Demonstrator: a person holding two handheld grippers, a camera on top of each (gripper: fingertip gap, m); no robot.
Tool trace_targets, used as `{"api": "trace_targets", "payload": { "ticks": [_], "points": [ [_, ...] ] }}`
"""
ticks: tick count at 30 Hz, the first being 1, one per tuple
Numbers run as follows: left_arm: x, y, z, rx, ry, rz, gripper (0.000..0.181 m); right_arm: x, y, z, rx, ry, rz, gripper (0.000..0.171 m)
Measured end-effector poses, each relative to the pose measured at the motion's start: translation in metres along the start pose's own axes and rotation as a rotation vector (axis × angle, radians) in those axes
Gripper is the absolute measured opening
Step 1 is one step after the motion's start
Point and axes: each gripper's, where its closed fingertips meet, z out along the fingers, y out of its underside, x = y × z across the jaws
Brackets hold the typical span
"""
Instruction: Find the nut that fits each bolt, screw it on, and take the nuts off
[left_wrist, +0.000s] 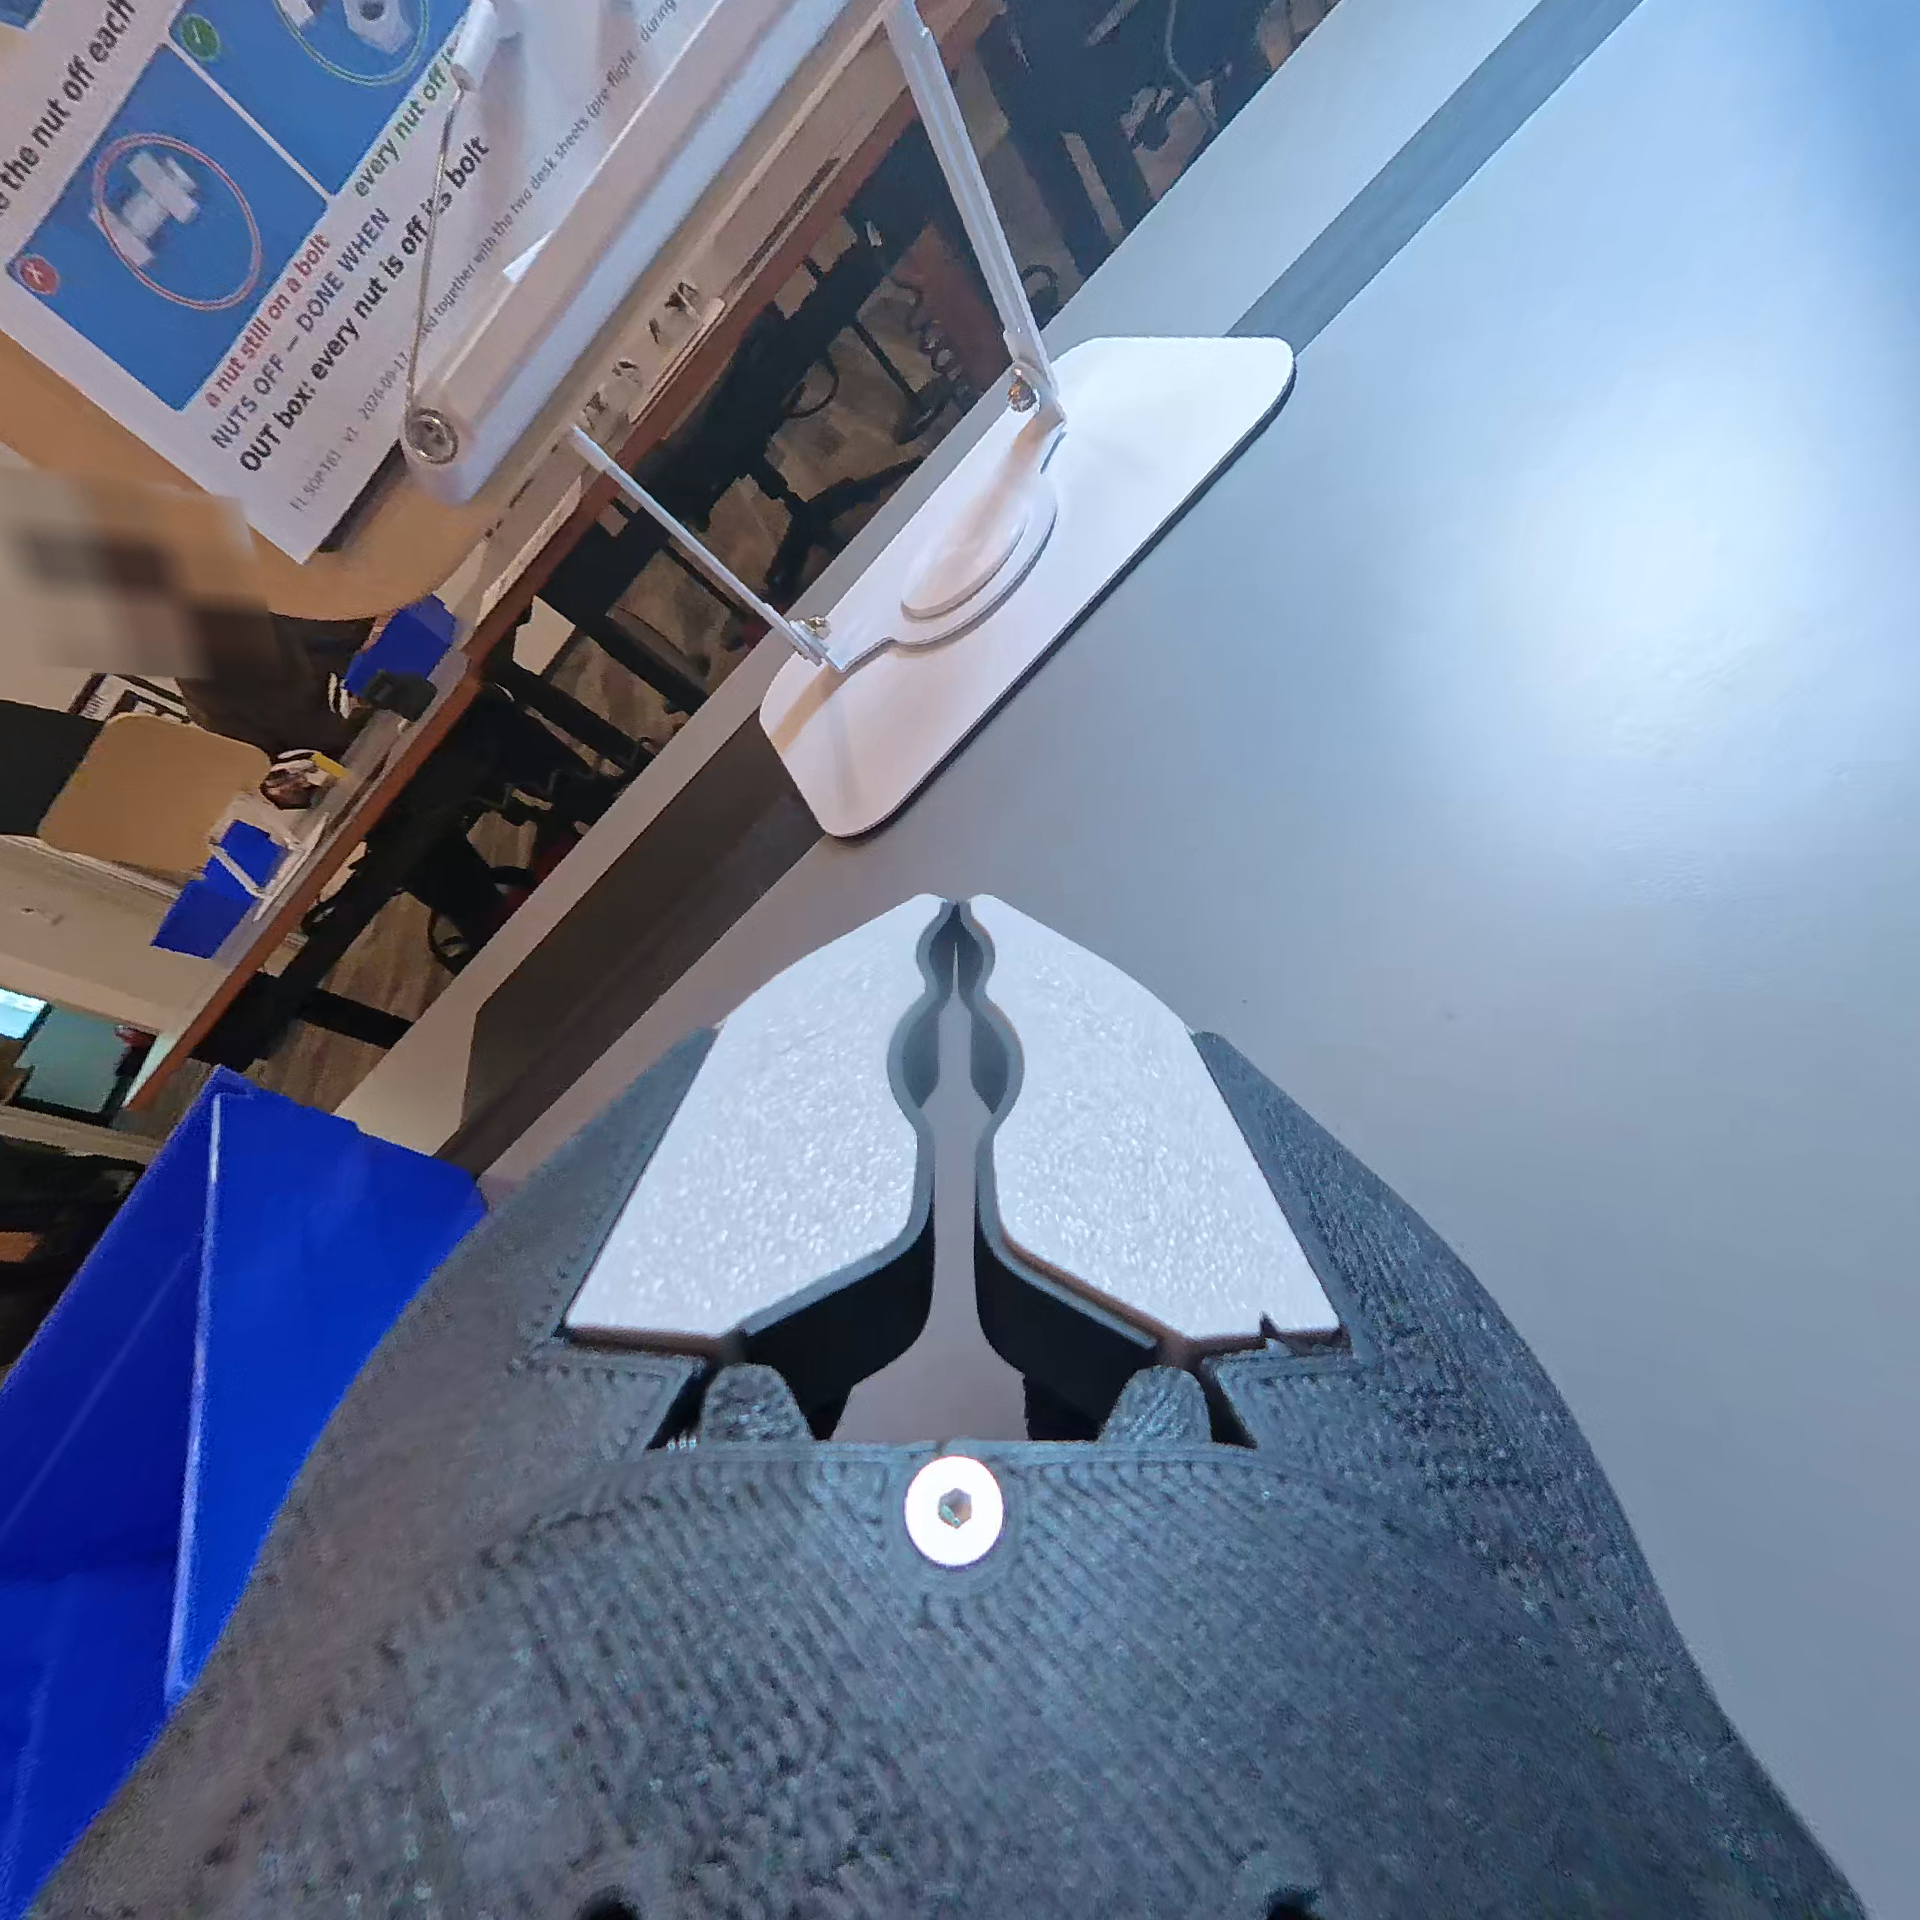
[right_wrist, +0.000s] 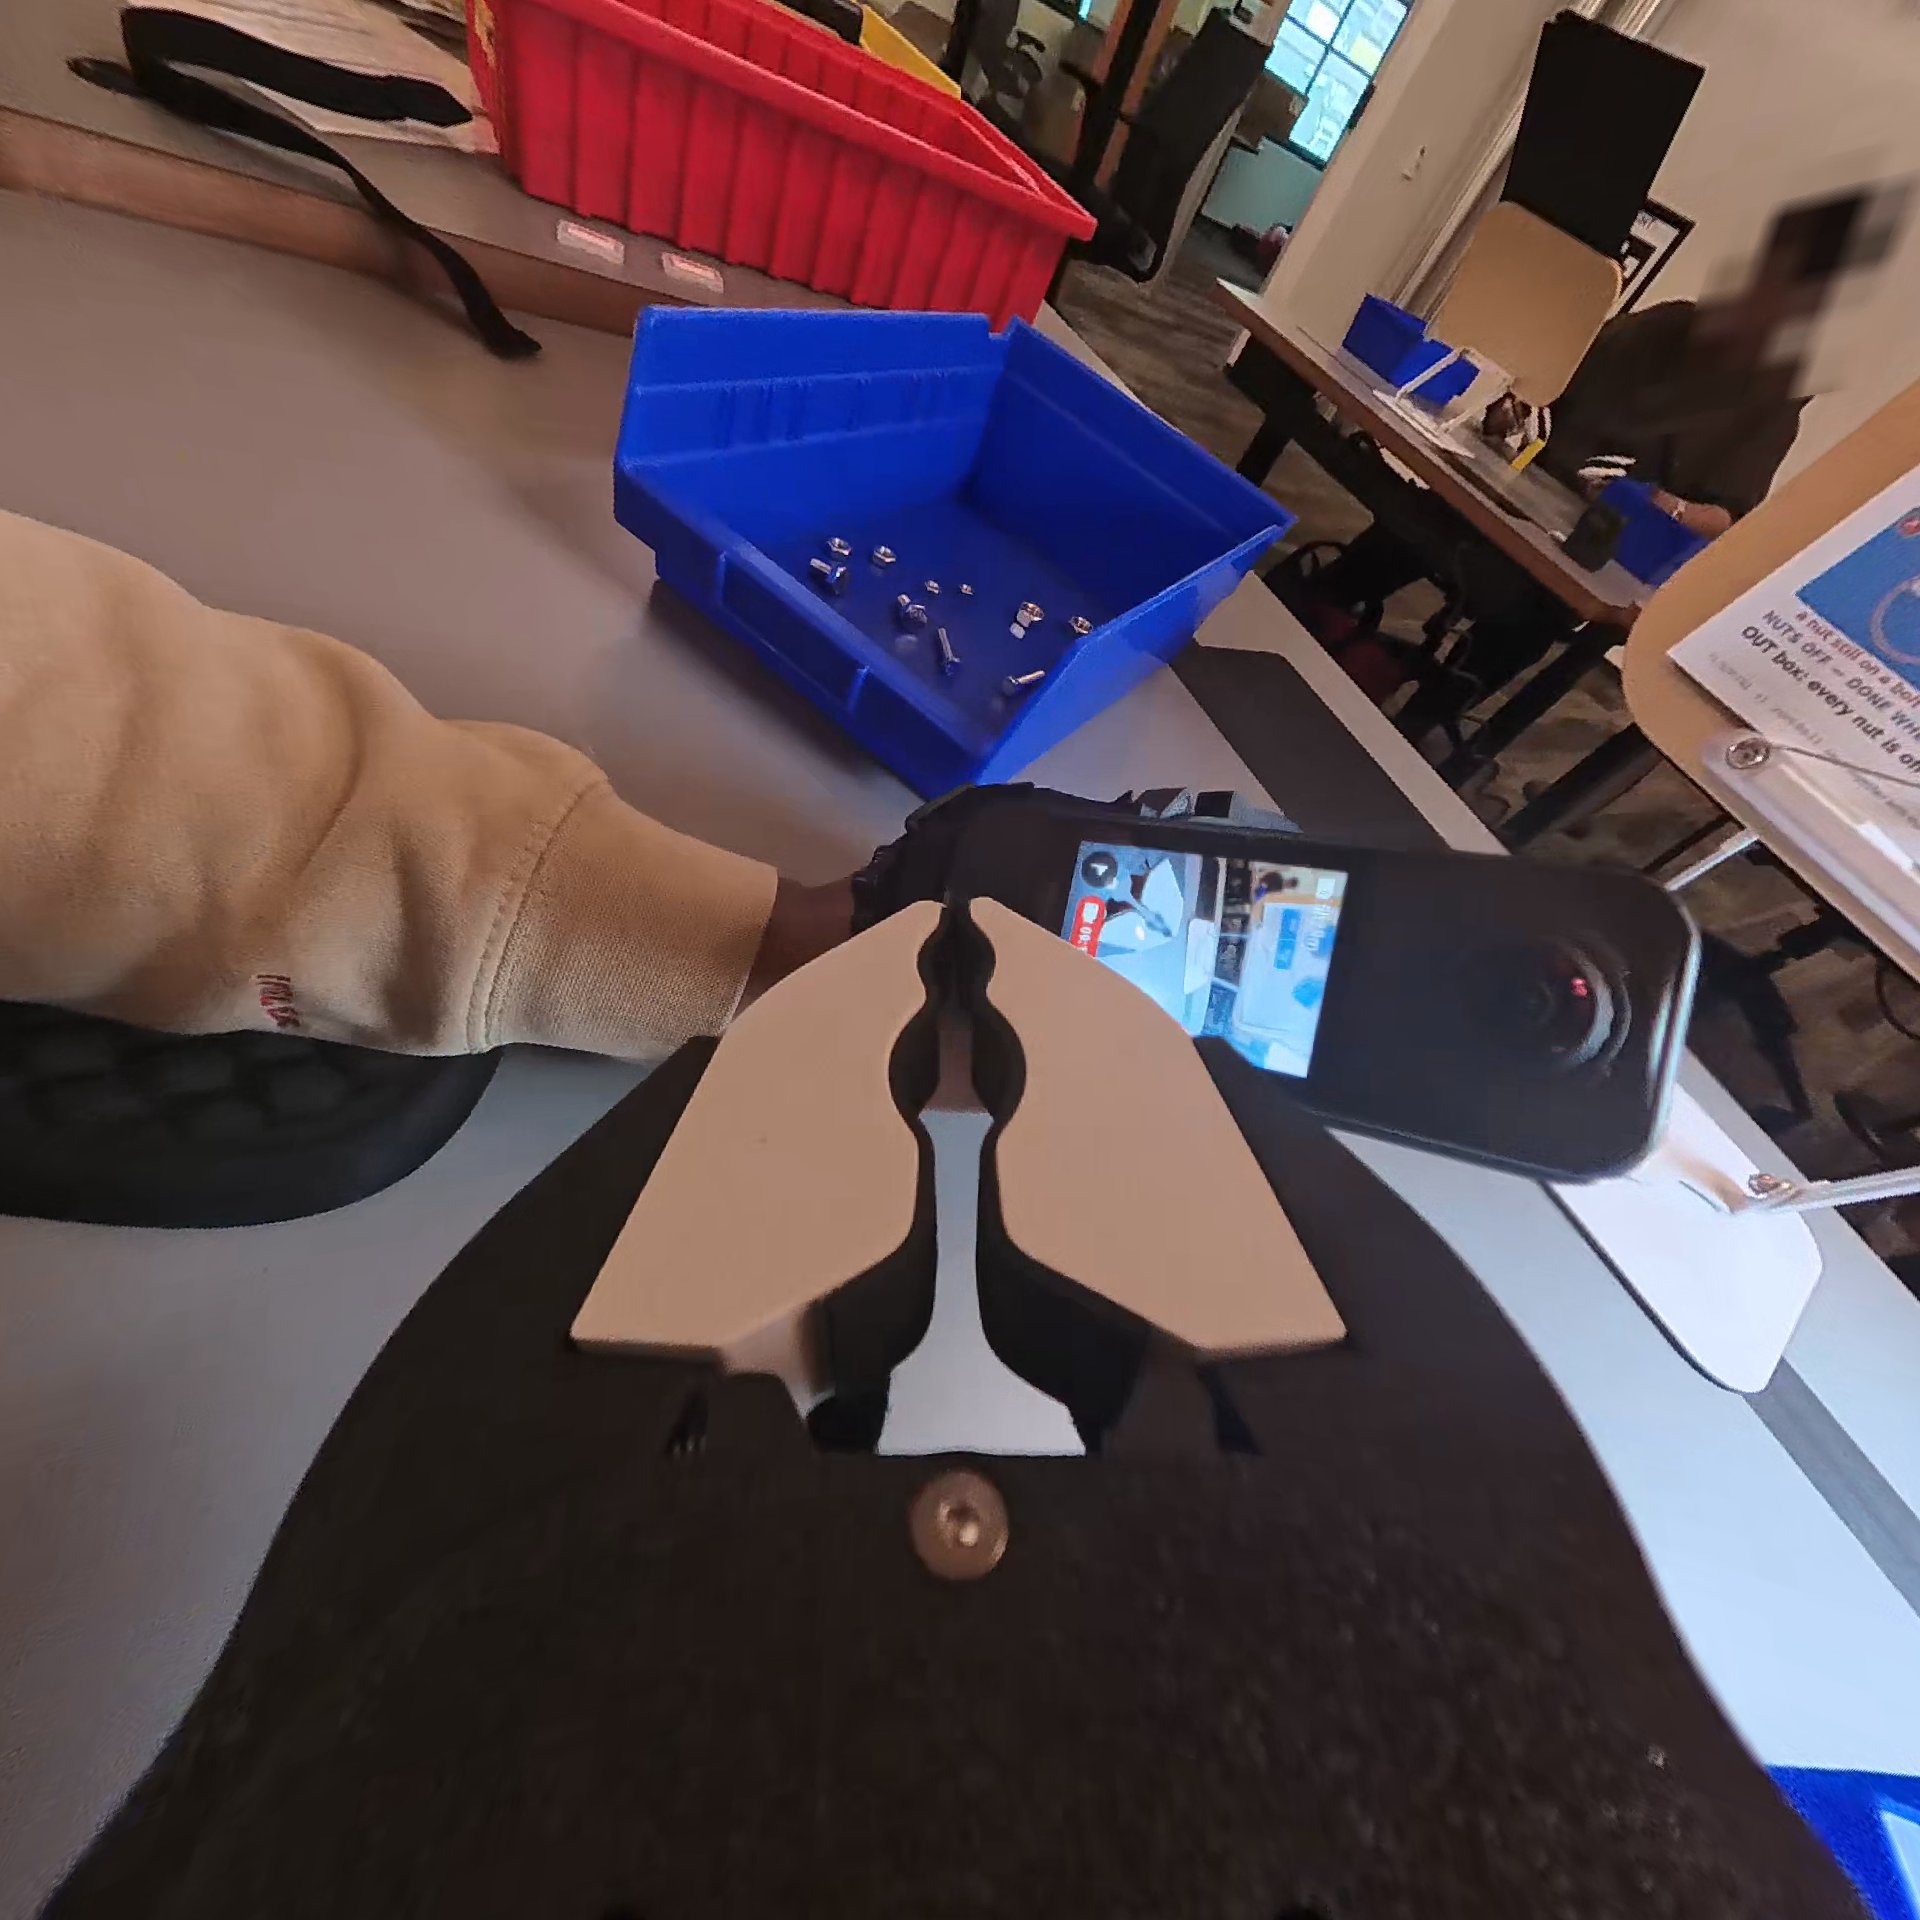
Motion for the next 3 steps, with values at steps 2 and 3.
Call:
{"api": "trace_targets", "payload": {
  "ticks": [2, 3],
  "points": [
    [-0.0014, 0.0020, 0.0006, -0.009, -0.018, 0.026, 0.000, 0.0006, 0.0016, 0.0001, -0.011, 0.000, 0.027, 0.000],
    [-0.0033, 0.0035, 0.0012, -0.014, -0.033, 0.041, 0.000, 0.0007, 0.0031, 0.0004, -0.024, -0.004, 0.052, 0.000]
  ]
}}
